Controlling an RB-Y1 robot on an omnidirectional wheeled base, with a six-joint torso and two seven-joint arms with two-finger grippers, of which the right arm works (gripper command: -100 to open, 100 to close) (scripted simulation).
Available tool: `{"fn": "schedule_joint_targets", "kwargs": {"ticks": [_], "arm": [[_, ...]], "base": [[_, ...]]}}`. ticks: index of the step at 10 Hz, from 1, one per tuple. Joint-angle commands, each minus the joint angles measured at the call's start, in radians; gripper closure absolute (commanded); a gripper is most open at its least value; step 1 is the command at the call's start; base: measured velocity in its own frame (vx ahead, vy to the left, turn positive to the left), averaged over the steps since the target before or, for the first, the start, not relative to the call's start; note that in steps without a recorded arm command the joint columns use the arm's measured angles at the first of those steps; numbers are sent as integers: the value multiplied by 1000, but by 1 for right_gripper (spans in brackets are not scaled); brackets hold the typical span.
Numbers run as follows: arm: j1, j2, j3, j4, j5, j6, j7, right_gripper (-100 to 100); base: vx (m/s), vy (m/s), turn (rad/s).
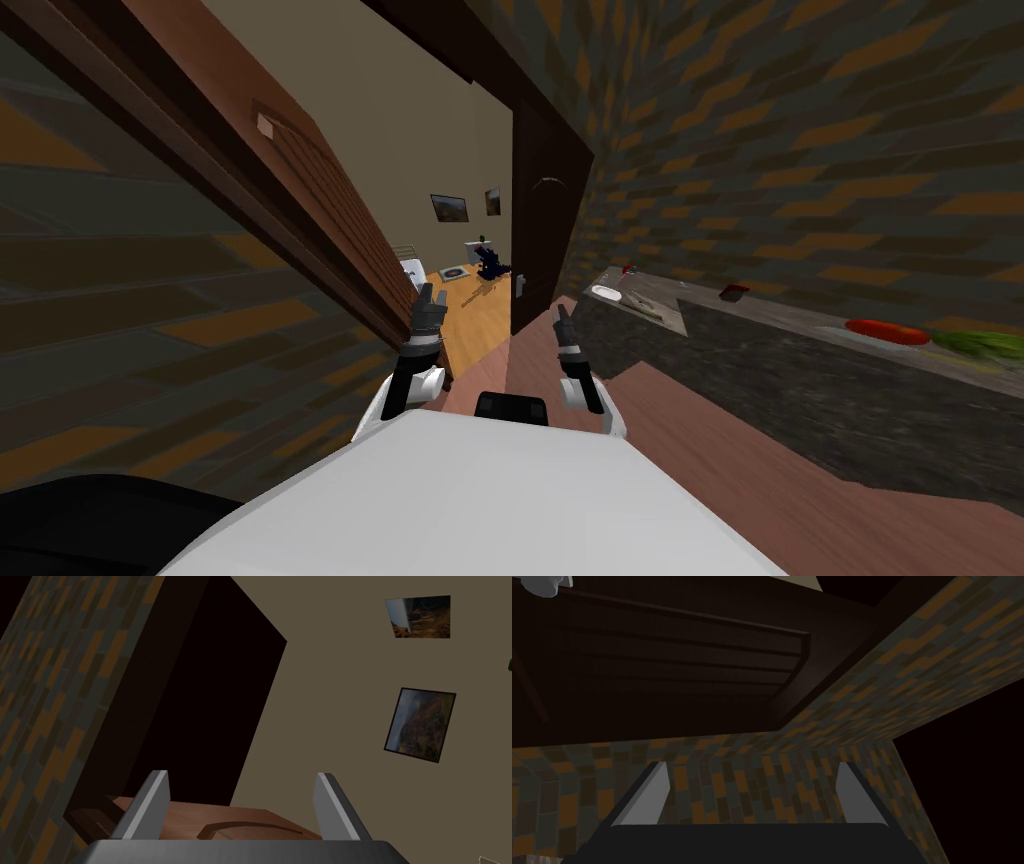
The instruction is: Push the door open
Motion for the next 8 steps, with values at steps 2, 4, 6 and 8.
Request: {"fn": "schedule_joint_targets", "kwargs": {"ticks": [2,4,6,8], "arm": [[-36,-2,19,60,1,20,-18,-100],[-63,-1,37,108,3,36,-32,-100],[-90,0,54,155,4,53,-47,-100],[-110,2,66,190,5,65,-57,-100]], "base": [[137,-103,164],[165,-124,153],[152,-165,163],[144,-137,128]]}}
